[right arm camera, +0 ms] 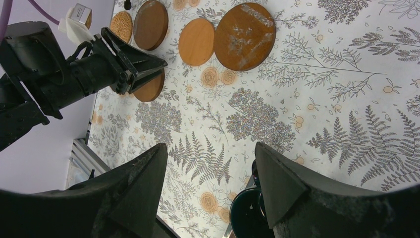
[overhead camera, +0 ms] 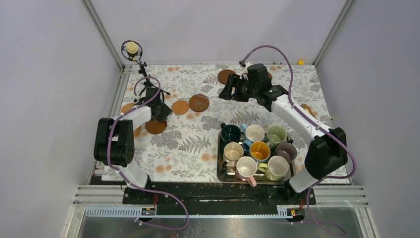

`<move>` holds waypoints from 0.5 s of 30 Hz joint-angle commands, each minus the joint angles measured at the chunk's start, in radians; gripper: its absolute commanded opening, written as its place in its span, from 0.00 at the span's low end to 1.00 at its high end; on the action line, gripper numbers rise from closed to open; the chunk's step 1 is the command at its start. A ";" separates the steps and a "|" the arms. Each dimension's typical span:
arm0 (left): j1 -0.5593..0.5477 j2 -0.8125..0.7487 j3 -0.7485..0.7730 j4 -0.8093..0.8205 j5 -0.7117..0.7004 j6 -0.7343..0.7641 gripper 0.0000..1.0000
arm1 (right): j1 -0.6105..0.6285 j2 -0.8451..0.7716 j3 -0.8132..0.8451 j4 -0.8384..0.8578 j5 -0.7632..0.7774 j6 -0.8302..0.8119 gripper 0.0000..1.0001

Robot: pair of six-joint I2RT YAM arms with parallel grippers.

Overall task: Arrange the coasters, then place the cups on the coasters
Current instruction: Move the coaster to the center of the board.

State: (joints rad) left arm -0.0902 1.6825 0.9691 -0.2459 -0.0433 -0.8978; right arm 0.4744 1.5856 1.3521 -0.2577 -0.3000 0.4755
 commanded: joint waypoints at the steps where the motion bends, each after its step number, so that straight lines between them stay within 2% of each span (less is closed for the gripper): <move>1: 0.012 -0.023 0.021 -0.056 -0.094 0.010 0.39 | -0.008 -0.028 0.012 0.016 -0.012 -0.001 0.73; 12: 0.023 -0.045 -0.010 -0.100 -0.150 0.006 0.38 | -0.010 -0.043 0.021 0.003 -0.006 0.001 0.74; 15: 0.024 -0.043 -0.021 0.004 -0.038 0.030 0.38 | -0.009 -0.044 0.025 -0.001 -0.007 0.003 0.73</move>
State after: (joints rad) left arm -0.0753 1.6718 0.9657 -0.3157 -0.1371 -0.8944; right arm 0.4709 1.5852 1.3521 -0.2592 -0.3004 0.4759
